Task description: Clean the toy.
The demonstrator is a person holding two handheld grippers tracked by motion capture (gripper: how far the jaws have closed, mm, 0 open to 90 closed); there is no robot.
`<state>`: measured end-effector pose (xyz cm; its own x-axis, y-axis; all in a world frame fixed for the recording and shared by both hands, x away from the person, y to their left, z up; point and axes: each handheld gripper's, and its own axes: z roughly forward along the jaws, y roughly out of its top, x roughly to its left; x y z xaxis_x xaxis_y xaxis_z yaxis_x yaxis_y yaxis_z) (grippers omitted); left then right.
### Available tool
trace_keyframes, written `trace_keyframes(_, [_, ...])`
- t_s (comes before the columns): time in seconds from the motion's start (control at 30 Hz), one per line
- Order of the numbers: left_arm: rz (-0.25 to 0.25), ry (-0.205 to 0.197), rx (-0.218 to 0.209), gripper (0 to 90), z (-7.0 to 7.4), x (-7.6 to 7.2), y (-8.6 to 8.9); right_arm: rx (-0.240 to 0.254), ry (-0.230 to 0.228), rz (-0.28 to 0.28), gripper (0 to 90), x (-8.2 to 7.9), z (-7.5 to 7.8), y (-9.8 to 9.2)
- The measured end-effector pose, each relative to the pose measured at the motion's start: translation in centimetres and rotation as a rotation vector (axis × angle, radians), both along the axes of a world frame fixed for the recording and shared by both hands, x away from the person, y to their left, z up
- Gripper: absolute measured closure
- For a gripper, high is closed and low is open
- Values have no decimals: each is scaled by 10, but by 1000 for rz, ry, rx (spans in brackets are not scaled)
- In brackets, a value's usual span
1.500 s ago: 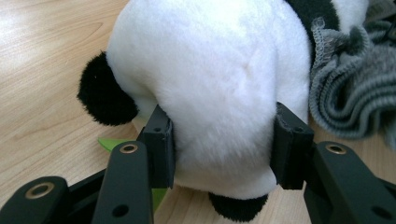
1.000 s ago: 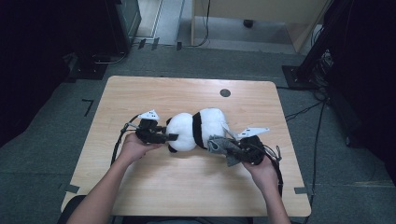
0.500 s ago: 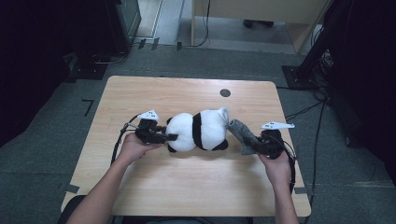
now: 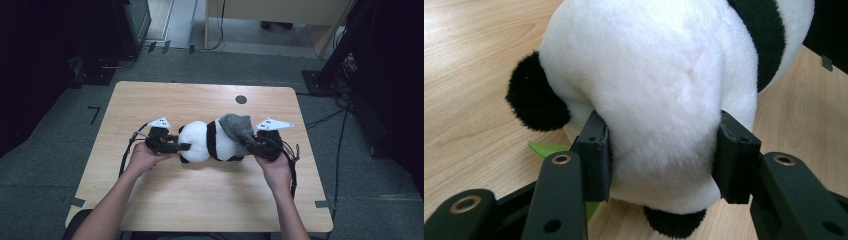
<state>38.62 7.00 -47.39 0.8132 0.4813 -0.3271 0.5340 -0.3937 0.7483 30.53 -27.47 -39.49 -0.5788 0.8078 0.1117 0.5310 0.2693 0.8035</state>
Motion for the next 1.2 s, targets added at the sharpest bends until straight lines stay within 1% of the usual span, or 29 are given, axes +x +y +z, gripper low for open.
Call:
trace_keyframes(0.1, [3,4,-1,506,0,0,0,-5,1,30,760,2,-1,16])
trace_keyframes(0.2, [9,11,-6,506,0,0,0,-14,17,60,760,6,-7,31])
trace_keyframes(0.27, [10,14,-6,506,0,1,0,-29,13,78,760,8,-11,40])
trace_keyframes(0.37, [10,14,-8,506,0,1,0,-32,21,111,761,7,-14,53])
trace_keyframes(0.47, [11,14,-8,506,0,0,-1,-50,31,150,760,6,-20,67])
trace_keyframes(0.5, [10,12,-7,506,0,0,-1,-53,39,168,761,6,-24,73])
trace_keyframes(0.67, [12,14,-2,506,0,0,-1,-115,79,245,761,-1,-50,100])
trace_keyframes(0.73, [10,13,3,507,0,0,-1,-124,93,265,761,-4,-59,107])
trace_keyframes(0.83, [17,15,9,509,0,0,-1,-135,102,279,764,-5,-68,108])
trace_keyframes(0.9, [20,12,18,515,1,0,-2,-133,130,281,765,-4,-74,103])
trace_keyframes(0.97, [16,5,24,522,1,0,-2,-159,153,273,765,-4,-80,97])
trace_keyframes(1.0, [14,4,25,524,1,0,-2,-190,164,261,765,-4,-84,93])
trace_keyframes(1.03, [12,2,28,526,1,0,-2,-212,168,253,765,-5,-86,88])
trace_keyframes(1.1, [11,-9,37,531,1,-1,-3,-203,188,234,765,-6,-86,79])
trace_keyframes(1.2, [10,-26,52,535,1,-2,-3,-188,194,224,764,-6,-81,68])
